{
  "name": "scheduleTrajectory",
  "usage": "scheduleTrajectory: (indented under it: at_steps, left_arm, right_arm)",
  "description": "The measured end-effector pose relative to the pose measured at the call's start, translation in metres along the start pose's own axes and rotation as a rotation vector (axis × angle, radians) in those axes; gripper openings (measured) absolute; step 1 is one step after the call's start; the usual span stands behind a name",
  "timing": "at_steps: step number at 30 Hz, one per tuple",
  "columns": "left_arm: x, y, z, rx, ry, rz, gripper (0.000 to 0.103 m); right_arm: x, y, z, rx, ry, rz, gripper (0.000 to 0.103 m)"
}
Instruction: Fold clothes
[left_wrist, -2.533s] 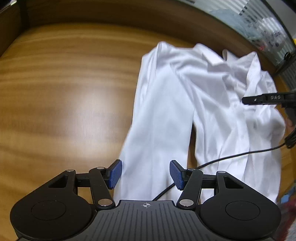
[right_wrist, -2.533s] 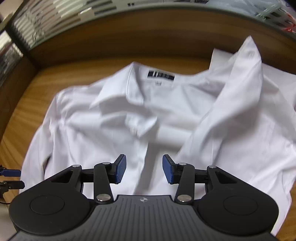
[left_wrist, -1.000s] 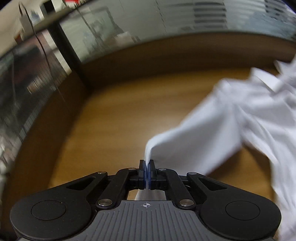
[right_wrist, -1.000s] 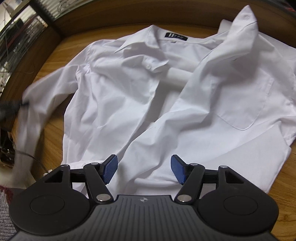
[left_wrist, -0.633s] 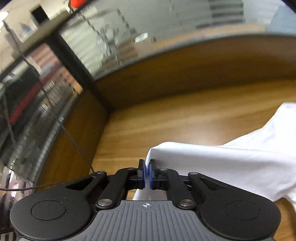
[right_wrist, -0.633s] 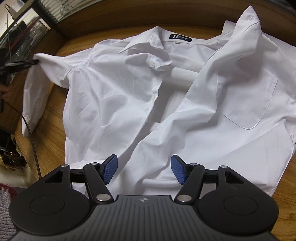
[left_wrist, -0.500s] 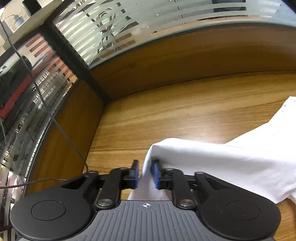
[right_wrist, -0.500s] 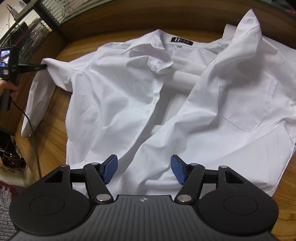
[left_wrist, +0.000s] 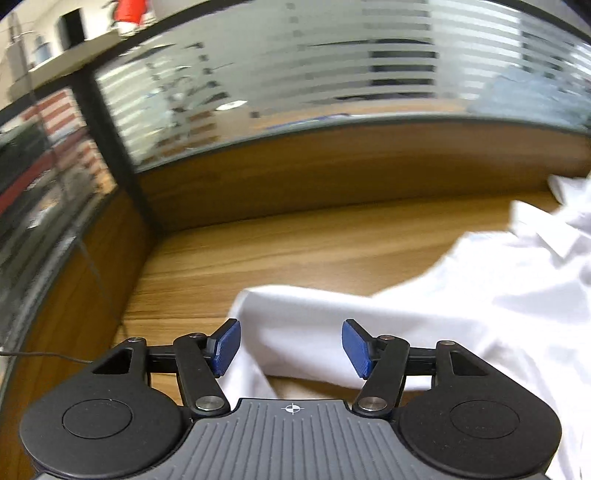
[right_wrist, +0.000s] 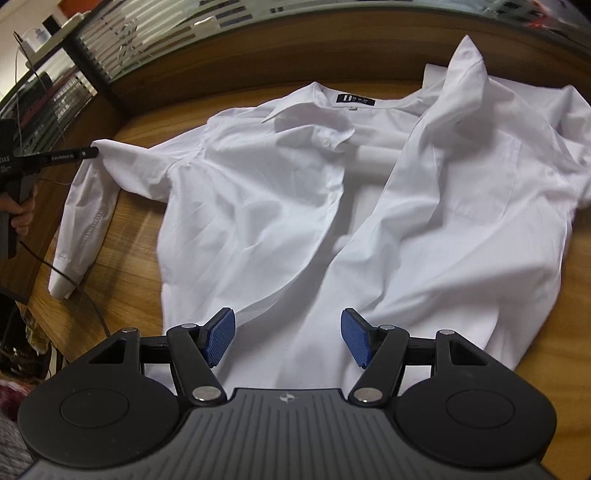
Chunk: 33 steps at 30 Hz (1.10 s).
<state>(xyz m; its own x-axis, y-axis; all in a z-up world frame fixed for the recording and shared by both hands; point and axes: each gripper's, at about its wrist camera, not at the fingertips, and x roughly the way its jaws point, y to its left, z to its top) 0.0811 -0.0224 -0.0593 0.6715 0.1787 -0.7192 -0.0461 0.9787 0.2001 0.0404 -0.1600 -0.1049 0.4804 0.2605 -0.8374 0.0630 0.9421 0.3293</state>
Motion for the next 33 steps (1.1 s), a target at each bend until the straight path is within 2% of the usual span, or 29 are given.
scheduleTrajectory:
  at_steps: [7, 10, 14, 19, 21, 23, 24, 26, 29, 33]
  left_arm:
    - [0.001, -0.010, -0.030, 0.064, 0.036, -0.178, 0.064]
    - [0.010, -0.012, -0.036, 0.105, 0.037, -0.214, 0.064]
    - [0.026, -0.011, -0.031, 0.107, 0.020, -0.235, 0.064]
    - [0.045, -0.010, -0.023, 0.110, 0.000, -0.261, 0.063]
    - [0.054, -0.010, -0.020, 0.110, -0.005, -0.264, 0.060]
    - [0.065, -0.011, -0.016, 0.111, -0.001, -0.260, 0.053]
    - [0.071, -0.011, -0.014, 0.113, 0.004, -0.258, 0.047]
    - [0.083, -0.011, -0.011, 0.114, 0.016, -0.264, 0.037]
    - [0.099, -0.014, -0.009, 0.129, 0.049, -0.252, 0.026]
    - [0.115, -0.017, -0.004, 0.132, 0.076, -0.245, 0.023]
  right_arm:
    - [-0.001, 0.052, -0.047, 0.128, -0.048, -0.053, 0.070]
    - [0.003, 0.080, -0.069, 0.197, -0.083, -0.078, 0.070]
    - [0.011, 0.117, -0.090, 0.277, -0.141, -0.126, 0.070]
    - [0.032, 0.150, -0.096, 0.369, -0.191, -0.147, 0.067]
    - [0.043, 0.159, -0.095, 0.387, -0.195, -0.163, 0.062]
    - [0.055, 0.165, -0.094, 0.399, -0.189, -0.184, 0.047]
    - [0.059, 0.165, -0.094, 0.404, -0.178, -0.200, 0.042]
    - [0.068, 0.166, -0.095, 0.415, -0.156, -0.231, 0.002]
    - [0.046, 0.163, -0.097, 0.432, -0.186, -0.253, 0.002]
    - [0.005, 0.156, -0.099, 0.455, -0.248, -0.274, 0.002]
